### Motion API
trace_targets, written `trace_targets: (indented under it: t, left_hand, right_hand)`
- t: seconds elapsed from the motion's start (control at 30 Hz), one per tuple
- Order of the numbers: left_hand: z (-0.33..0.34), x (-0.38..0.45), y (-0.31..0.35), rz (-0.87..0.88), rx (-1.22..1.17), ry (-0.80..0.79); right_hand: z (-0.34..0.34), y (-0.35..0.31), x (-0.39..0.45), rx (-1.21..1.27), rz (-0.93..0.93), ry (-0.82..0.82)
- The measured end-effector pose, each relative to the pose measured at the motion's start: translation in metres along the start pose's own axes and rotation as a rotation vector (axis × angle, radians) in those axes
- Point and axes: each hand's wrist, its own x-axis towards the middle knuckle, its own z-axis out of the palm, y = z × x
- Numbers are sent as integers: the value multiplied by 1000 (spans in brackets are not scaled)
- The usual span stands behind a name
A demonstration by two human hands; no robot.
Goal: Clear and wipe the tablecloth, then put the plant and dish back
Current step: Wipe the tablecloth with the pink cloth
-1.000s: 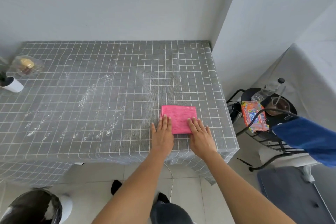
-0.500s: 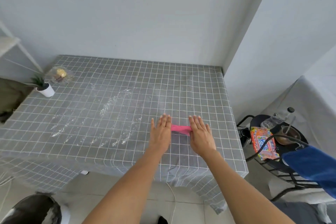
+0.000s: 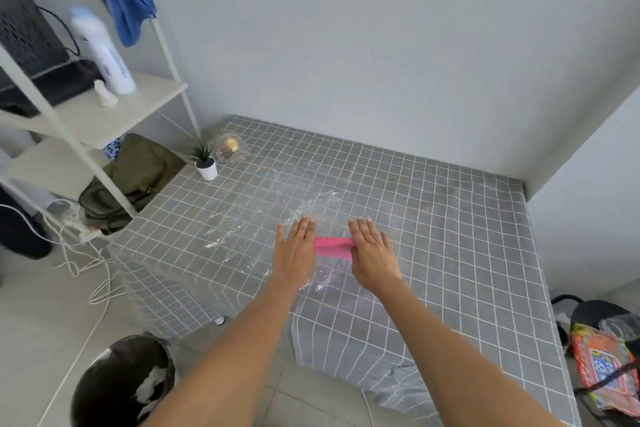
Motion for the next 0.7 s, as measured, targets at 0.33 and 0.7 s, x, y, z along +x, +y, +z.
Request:
trace_targets:
  t: [0.33,0.7]
  left_hand:
    - [-13,48,-119,27,110,-45]
    - [-21,121,-225,126,126,-32]
  right_hand:
    - [31,-90,81,23,40,-71]
    - [62,-175,157,22,147,74]
